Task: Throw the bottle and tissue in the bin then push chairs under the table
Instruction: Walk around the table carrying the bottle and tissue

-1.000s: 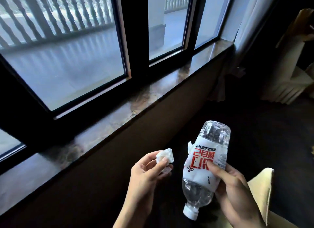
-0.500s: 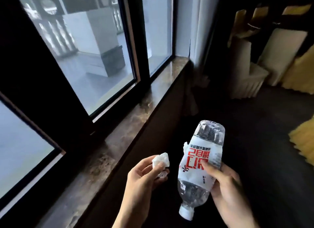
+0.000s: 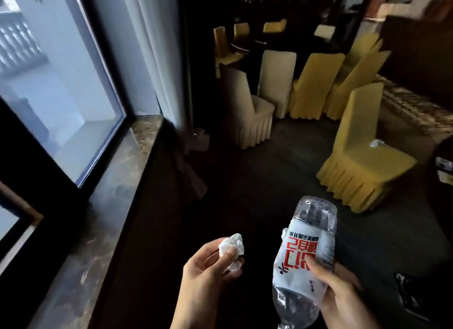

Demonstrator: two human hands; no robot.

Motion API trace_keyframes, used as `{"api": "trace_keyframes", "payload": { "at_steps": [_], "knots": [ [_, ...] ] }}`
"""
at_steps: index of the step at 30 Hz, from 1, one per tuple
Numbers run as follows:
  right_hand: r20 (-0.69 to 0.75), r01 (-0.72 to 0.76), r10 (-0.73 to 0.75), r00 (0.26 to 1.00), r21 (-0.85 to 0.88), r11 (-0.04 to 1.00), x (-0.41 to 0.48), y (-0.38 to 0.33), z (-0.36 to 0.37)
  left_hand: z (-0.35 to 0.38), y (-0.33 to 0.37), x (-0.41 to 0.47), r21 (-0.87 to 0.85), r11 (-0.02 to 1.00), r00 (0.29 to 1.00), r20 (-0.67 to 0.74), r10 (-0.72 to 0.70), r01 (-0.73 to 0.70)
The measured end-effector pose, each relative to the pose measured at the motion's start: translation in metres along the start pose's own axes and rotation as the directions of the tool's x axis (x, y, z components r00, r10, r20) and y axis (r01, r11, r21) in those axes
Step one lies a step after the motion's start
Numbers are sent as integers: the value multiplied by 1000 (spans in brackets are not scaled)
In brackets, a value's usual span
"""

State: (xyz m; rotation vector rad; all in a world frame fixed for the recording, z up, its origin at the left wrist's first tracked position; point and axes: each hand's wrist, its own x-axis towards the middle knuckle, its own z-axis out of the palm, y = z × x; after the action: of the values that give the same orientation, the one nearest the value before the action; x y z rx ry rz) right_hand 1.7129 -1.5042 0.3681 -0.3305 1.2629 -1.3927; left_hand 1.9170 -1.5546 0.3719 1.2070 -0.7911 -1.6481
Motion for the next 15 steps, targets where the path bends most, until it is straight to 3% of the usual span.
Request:
{"api": "trace_keyframes", "payload": {
  "at_steps": [2, 3, 7, 8, 11, 15],
  "knots": [
    [-66, 62, -61, 996, 3, 998, 27, -7, 7, 12, 14, 46, 20, 1000, 997, 74, -26, 25],
    [-98, 79, -67, 993, 122, 989, 46, -5, 8, 18, 21, 68, 48, 998, 993, 110, -39, 34],
    [-303, 268, -237, 923, 65, 961, 125, -8, -5, 52, 50, 140, 115, 989, 964, 241, -115, 89],
    [-382, 240, -207, 901, 41, 970, 132, -21, 2, 64, 54, 157, 148, 984, 954, 269, -134, 97],
    [-293, 197, -160, 943, 103, 975, 133, -72, 23, 99, 61, 200, 188, 975, 932, 319, -174, 118],
    [-461, 225, -127, 878, 164, 960, 175, -104, -14, 157, 58, 252, 197, 969, 887, 405, -220, 150]
  ]
}}
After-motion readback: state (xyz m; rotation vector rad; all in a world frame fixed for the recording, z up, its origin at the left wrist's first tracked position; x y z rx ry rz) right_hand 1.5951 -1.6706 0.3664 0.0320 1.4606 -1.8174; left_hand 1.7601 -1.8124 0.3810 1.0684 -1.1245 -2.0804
